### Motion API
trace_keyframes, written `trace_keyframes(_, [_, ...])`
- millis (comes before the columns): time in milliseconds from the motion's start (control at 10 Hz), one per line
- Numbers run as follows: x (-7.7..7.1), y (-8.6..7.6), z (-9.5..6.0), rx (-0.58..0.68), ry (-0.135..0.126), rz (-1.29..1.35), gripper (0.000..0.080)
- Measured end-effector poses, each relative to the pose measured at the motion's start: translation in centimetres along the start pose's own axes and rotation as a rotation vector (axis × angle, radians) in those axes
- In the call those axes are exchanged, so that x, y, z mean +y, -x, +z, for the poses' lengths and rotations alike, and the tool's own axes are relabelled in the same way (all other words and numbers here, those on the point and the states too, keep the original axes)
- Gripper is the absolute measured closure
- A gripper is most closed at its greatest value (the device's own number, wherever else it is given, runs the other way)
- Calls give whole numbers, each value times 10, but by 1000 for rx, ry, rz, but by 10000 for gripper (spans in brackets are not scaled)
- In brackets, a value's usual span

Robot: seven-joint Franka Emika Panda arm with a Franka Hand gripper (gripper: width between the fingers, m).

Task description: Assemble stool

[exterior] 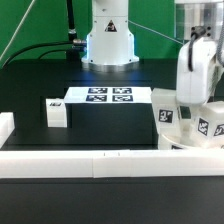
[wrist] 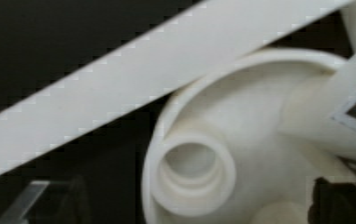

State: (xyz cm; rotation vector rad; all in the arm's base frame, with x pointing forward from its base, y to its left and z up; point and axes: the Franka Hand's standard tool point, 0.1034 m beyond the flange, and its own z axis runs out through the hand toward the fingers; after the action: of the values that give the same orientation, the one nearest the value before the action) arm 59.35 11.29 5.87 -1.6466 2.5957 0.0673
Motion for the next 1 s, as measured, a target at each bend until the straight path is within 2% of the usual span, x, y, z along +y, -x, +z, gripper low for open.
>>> trace_keyframes(100, [-2, 7, -14, -24, -11, -57, 156])
trace_keyframes(200, [1, 13, -28, -46, -21, -222, 151])
trace_keyframes(300, [8, 17, -31, -51, -15, -292, 151])
trace_keyframes(400, [9, 21, -36, -43, -24, -437, 150])
trace_keyframes(500, [7, 22, -38, -32, -37, -567, 150])
trace_keyframes(1000, [3, 16, -40, -5, -43, -939, 150])
